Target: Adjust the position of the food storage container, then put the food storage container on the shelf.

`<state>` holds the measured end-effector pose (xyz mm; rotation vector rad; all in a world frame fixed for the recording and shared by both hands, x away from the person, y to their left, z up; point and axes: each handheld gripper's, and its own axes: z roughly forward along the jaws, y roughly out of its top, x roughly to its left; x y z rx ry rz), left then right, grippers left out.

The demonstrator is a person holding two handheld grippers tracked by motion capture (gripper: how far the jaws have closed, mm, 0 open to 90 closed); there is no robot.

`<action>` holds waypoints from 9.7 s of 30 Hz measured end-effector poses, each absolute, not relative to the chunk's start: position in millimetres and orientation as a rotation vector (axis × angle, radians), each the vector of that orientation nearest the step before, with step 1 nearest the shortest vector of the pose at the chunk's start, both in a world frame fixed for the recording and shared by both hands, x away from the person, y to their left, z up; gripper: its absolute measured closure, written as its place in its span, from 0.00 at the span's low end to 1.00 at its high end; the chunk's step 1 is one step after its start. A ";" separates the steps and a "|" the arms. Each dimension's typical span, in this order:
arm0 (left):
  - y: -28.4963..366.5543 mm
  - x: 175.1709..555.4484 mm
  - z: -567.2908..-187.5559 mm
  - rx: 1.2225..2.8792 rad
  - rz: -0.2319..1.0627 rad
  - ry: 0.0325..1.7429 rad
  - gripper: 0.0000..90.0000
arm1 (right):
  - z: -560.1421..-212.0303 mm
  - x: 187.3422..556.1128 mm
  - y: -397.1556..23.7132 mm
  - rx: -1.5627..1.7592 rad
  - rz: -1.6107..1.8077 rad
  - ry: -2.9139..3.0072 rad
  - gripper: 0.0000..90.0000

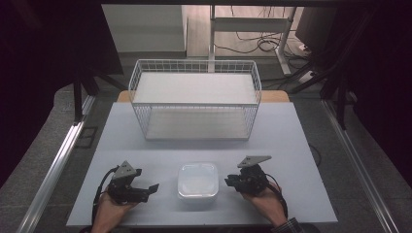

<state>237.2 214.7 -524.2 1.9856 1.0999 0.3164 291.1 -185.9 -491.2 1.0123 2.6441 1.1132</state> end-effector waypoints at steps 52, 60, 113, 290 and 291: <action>158.4 258.0 -494.6 1.992 0.141 0.899 0.06 | -477.2 286.3 -163.8 0.906 1.241 2.610 0.00; 138.0 276.5 -499.1 2.030 0.089 0.912 0.09 | -479.2 296.4 -140.2 0.941 1.198 2.658 0.07; 162.6 249.6 -489.0 1.769 0.036 1.035 0.90 | -465.4 284.1 -162.9 1.159 1.437 2.494 0.88; 167.0 391.0 -349.7 1.785 0.399 0.928 0.05 | -330.2 427.8 -119.6 0.930 1.414 2.214 0.01; 166.6 389.5 -350.8 1.788 0.409 0.924 0.06 | -330.9 426.9 -120.2 0.927 1.411 2.214 0.01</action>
